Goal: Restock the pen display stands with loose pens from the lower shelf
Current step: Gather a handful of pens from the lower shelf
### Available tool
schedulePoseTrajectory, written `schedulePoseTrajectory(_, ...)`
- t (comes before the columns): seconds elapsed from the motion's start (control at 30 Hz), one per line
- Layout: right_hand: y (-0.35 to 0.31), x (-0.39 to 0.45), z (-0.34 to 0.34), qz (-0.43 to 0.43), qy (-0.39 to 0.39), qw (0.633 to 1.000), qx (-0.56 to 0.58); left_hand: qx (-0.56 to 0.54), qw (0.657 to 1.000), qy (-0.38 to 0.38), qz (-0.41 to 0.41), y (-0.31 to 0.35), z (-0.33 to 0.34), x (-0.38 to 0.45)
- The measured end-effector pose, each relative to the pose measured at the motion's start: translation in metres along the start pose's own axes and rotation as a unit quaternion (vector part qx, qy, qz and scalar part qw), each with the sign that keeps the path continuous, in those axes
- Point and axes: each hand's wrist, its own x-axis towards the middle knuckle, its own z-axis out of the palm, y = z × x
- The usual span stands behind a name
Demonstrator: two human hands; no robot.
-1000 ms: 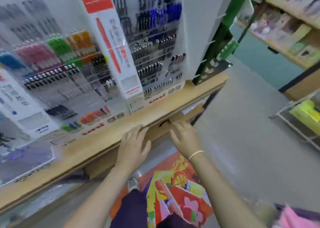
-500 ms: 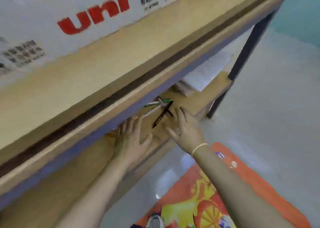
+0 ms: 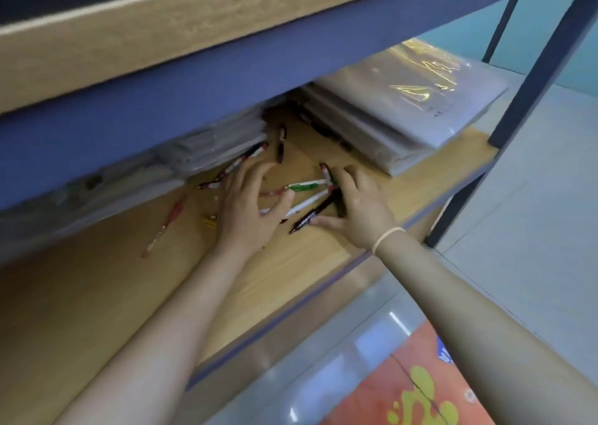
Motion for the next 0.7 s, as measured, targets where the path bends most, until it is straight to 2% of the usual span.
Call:
schedulePoseTrajectory(0.07,0.007,0.007,-0.006,0.027,-0.029,0.999,0.014,0.053,0.997,-0.049,0.002,-0.012,-0.023,-0.008)
schedulePoseTrajectory(0.17,0.015,0.021,-0.014,0.047,-0.068,0.995,-0.047,0.188,0.954,-0.222,-0.066,-0.039,-0.050,-0.026)
schedulePoseTrajectory(0.23,0.006,0.025,-0.011,0.033,-0.093,0.991,-0.090,0.186,0.940,-0.262,-0.118,-0.049,-0.047,-0.027)
schedulePoseTrajectory(0.37,-0.022,0.021,0.005,-0.017,-0.107,0.987,-0.121,0.150,0.947,-0.249,-0.134,-0.043,-0.023,-0.014)
schedulePoseTrajectory(0.47,-0.021,0.014,0.003,-0.032,-0.113,0.991,-0.069,0.109,0.965,-0.214,-0.109,-0.043,-0.017,-0.014)
schedulePoseTrajectory(0.6,-0.011,0.009,0.003,-0.050,-0.063,0.995,-0.066,0.220,0.950,-0.195,-0.103,-0.049,-0.024,-0.018)
schedulePoseTrajectory(0.7,-0.017,0.012,0.011,-0.078,-0.043,0.996,-0.032,0.190,0.955,-0.201,-0.105,-0.043,-0.021,-0.015)
